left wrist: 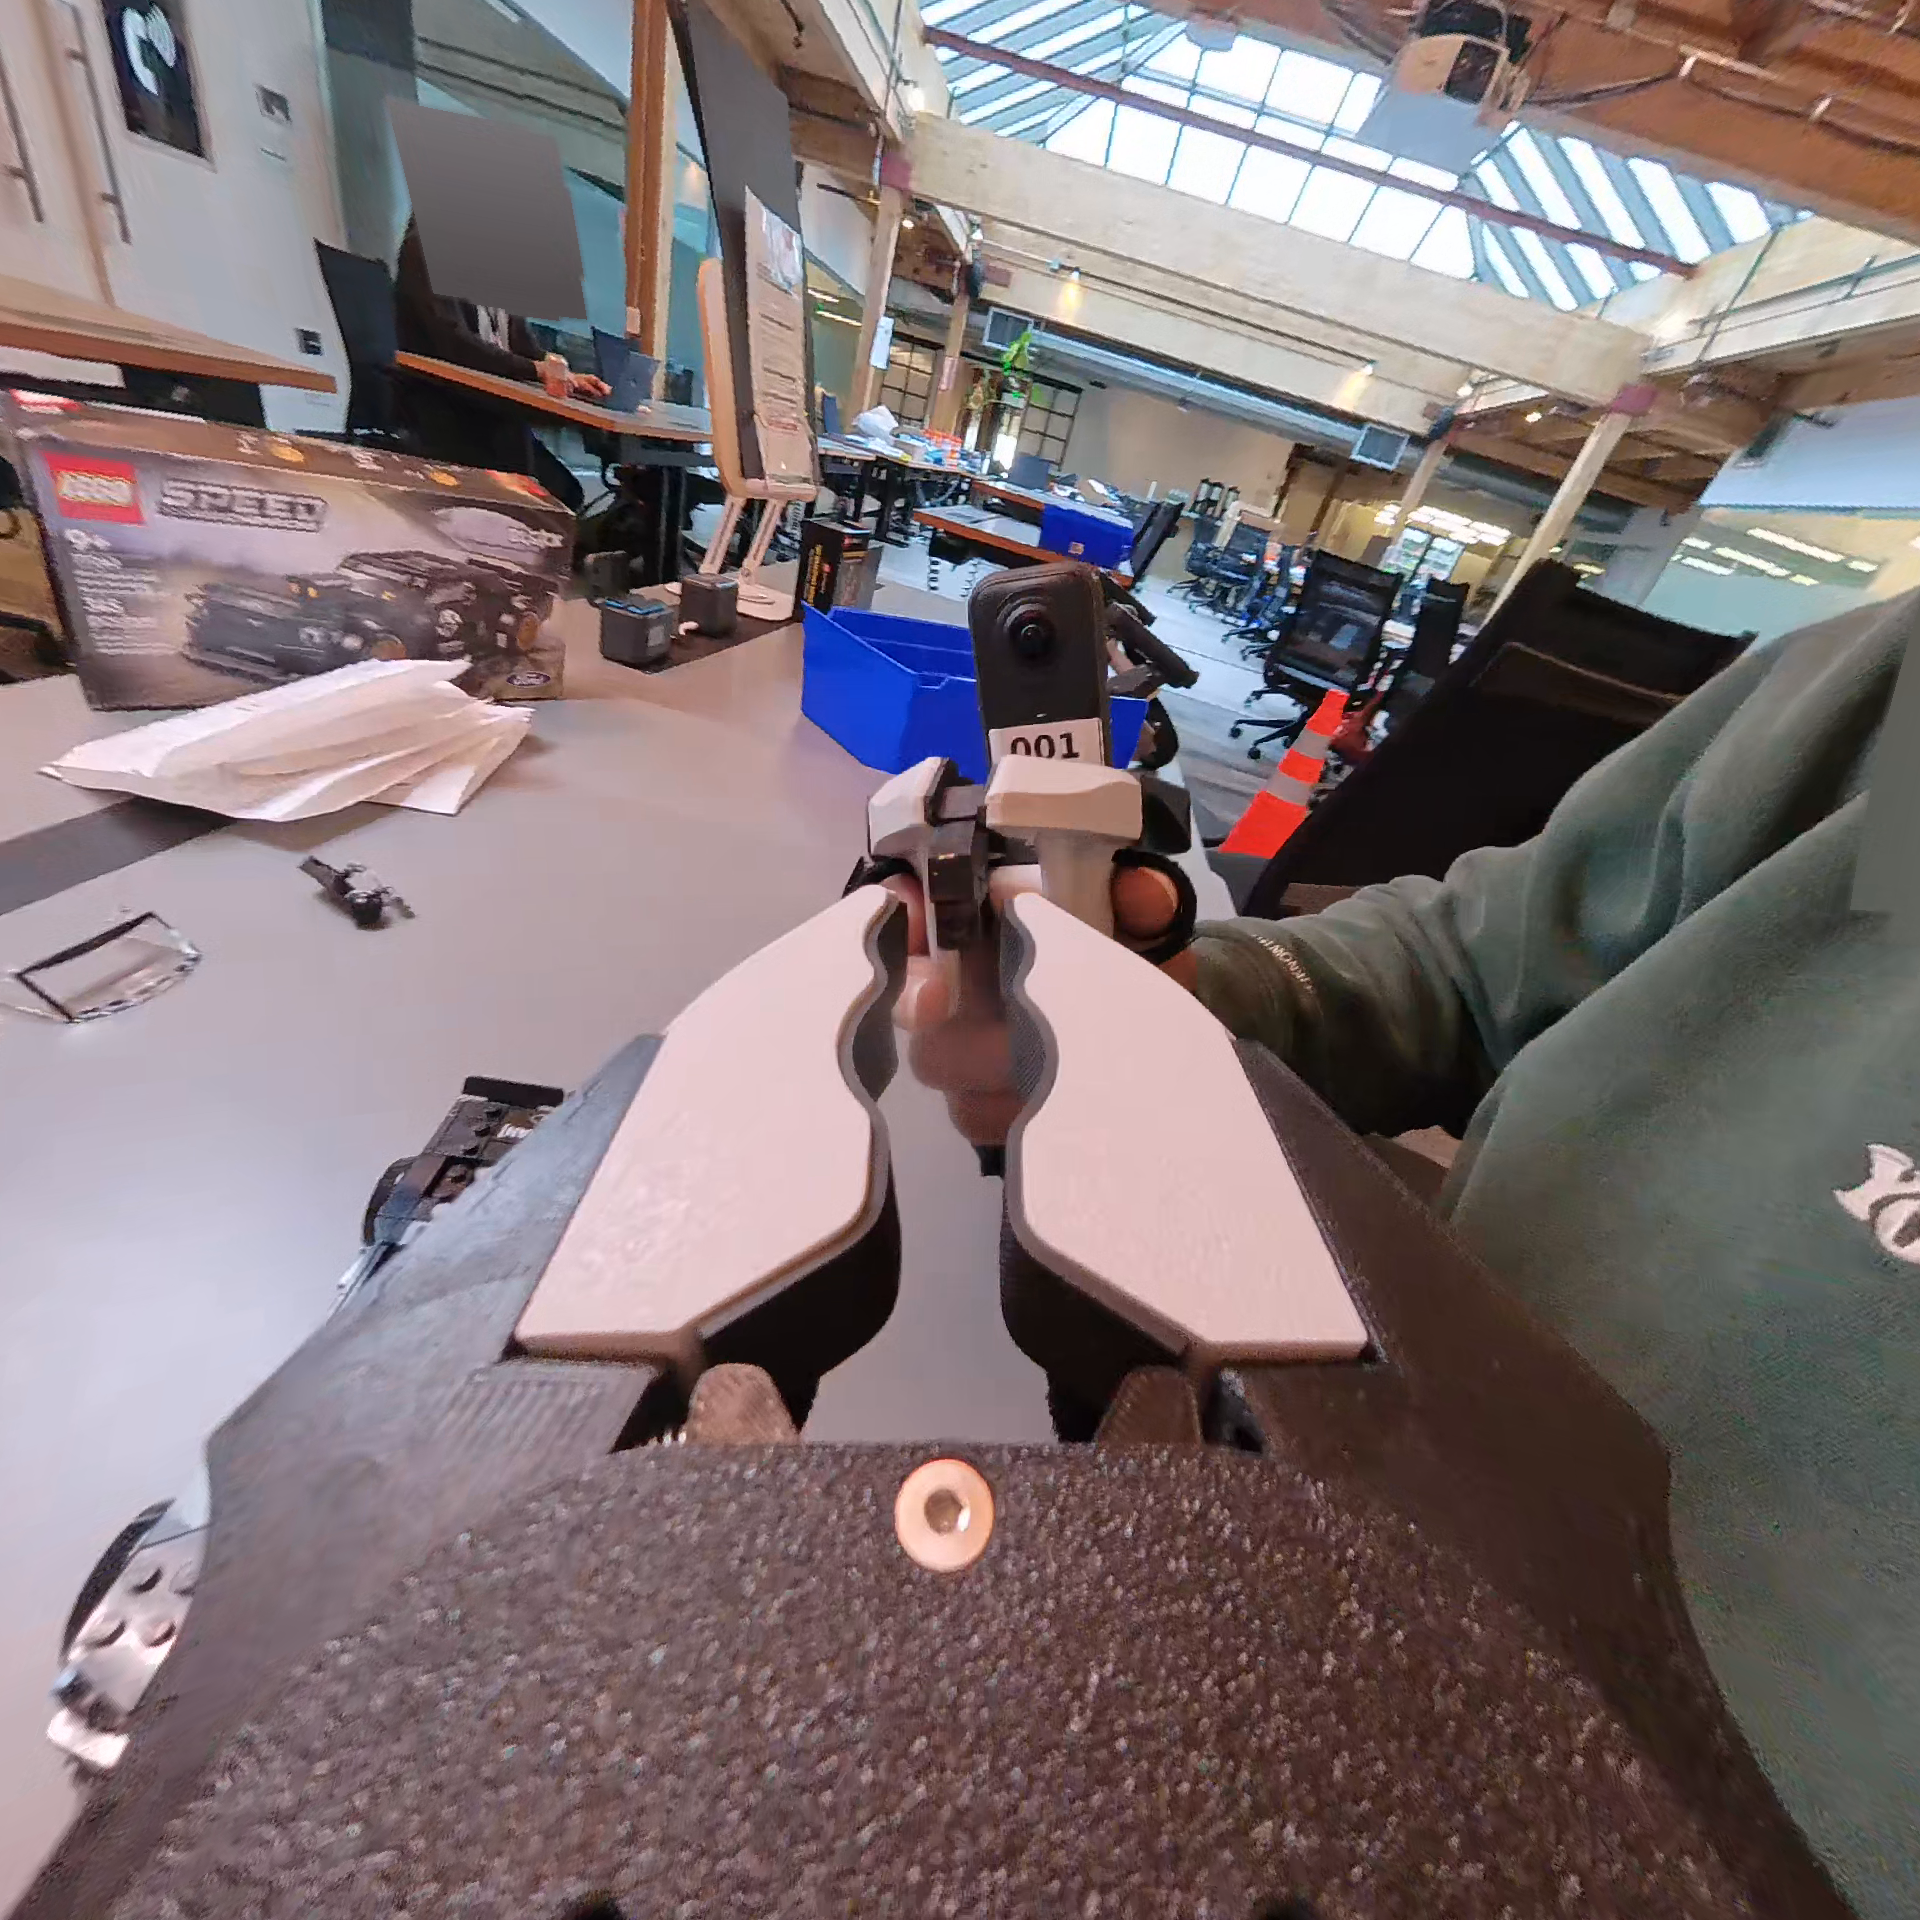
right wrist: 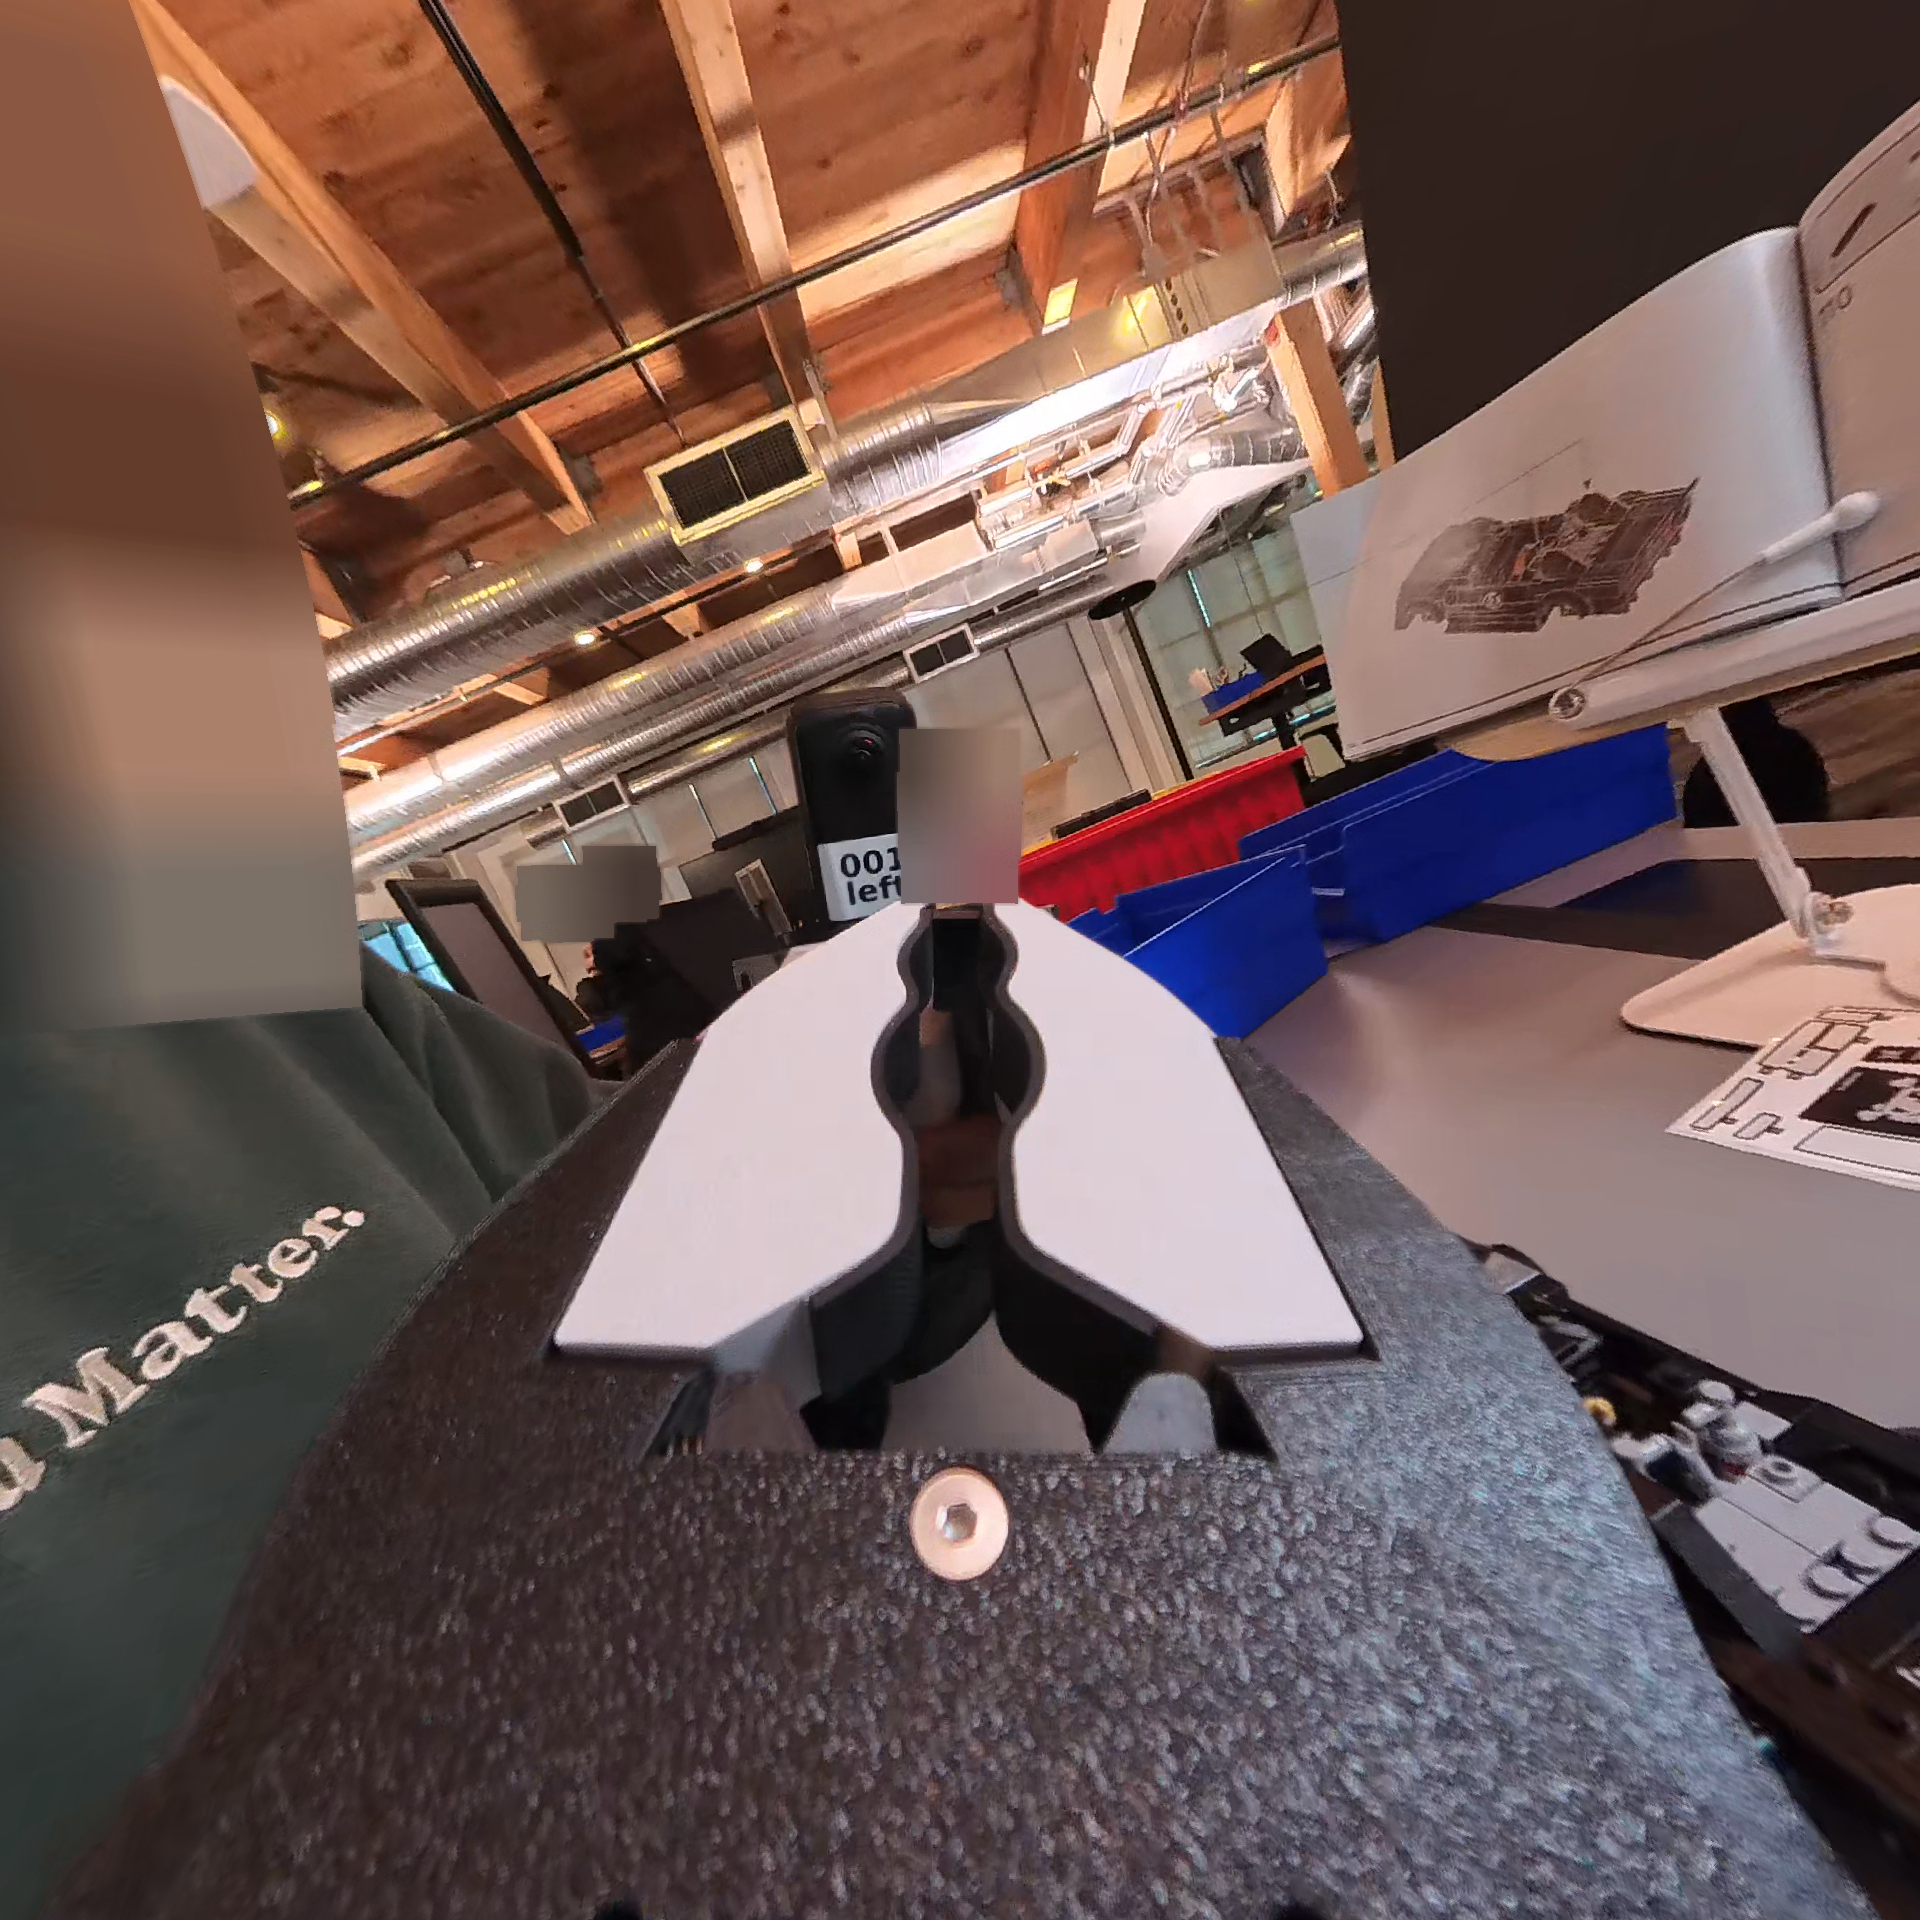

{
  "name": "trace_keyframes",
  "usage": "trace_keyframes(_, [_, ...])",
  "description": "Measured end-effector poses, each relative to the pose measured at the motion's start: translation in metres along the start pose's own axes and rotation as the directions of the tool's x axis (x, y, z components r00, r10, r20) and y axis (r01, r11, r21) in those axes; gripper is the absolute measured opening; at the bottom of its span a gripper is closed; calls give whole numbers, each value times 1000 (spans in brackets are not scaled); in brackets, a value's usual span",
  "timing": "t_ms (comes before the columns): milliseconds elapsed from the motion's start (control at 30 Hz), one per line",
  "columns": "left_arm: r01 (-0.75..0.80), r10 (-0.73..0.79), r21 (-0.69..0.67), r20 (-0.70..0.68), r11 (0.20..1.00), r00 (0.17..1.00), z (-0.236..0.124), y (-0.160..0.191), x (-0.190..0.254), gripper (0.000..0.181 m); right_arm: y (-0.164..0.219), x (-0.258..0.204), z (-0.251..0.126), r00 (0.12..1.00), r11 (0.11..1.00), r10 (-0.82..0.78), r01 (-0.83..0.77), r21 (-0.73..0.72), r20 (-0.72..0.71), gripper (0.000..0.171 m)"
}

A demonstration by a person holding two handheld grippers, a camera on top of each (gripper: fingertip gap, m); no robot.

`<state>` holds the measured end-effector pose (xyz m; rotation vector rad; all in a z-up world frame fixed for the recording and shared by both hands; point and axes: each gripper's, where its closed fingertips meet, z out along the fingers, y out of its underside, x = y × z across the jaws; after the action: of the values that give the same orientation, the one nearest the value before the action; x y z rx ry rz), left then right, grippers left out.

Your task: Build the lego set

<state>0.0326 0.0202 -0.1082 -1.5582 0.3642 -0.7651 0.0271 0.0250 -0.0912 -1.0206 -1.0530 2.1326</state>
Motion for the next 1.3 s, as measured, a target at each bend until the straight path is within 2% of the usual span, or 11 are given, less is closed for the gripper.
trace_keyframes(100, [20,-21,-34,-28,999,999,6,2,-5,9,1,7,-3,999,999,-34,33,-28,-26,8])
trace_keyframes(167, [-26,22,-105,-40,994,999,7,6,-12,9,6,15,-6,998,989,-51,45,-139,-42,8])
trace_keyframes(200, [-74,68,-160,-44,984,997,7,9,-18,8,10,22,-9,994,967,-94,80,-241,-50,9])
trace_keyframes(300, [-237,232,-408,-61,882,971,3,15,-52,8,7,55,-23,945,807,-324,260,-529,-31,12])
trace_keyframes(400, [-276,277,-604,-95,748,956,7,19,-86,8,5,89,-28,905,600,-424,319,-734,48,20])
trace_keyframes(500, [-268,264,-736,-126,622,956,14,41,-110,8,20,117,-31,884,415,-447,343,-843,140,20])
trace_keyframes(600, [-248,241,-772,-126,586,962,21,56,-123,8,33,137,-34,890,327,-417,333,-884,181,18])
trace_keyframes(800, [-215,232,-799,-98,562,968,25,75,-138,8,55,150,-39,924,294,-326,301,-907,201,15])
trace_keyframes(1000, [-203,235,-812,-83,547,968,25,81,-143,8,67,157,-38,914,236,-335,316,-919,228,8])
trace_keyframes(1300, [-157,194,-805,-53,573,979,21,92,-143,8,78,160,-42,907,211,-339,333,-919,251,8])
